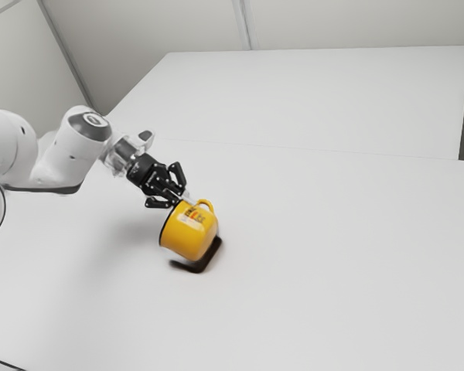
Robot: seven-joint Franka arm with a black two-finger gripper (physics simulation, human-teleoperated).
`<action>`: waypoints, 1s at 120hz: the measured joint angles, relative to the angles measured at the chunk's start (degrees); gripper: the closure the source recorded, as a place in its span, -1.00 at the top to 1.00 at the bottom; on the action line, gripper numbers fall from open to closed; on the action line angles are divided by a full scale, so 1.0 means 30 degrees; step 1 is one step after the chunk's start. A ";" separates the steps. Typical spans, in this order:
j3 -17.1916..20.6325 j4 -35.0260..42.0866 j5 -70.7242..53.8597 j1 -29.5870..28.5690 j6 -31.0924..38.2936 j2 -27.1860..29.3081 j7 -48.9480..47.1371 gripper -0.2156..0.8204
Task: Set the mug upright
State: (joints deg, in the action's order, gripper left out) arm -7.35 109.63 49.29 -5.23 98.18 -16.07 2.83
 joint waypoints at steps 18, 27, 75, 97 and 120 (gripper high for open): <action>0.0211 0.0049 -0.4791 0.1193 0.1112 0.2040 -0.0097 -0.93; 0.0656 0.0108 -0.7377 0.1536 0.1673 0.2727 -0.0151 -0.93; 0.1859 0.1332 -1.6575 0.3470 0.3883 0.3941 -0.1185 -0.93; 0.2000 0.2653 -1.8473 0.4677 0.4752 0.4803 -0.2755 -0.93; 0.1995 0.3723 -1.9449 0.5456 0.5793 0.4954 -0.4441 -0.93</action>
State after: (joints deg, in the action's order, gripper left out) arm -1.37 120.80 -9.05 11.13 115.56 -1.21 -10.49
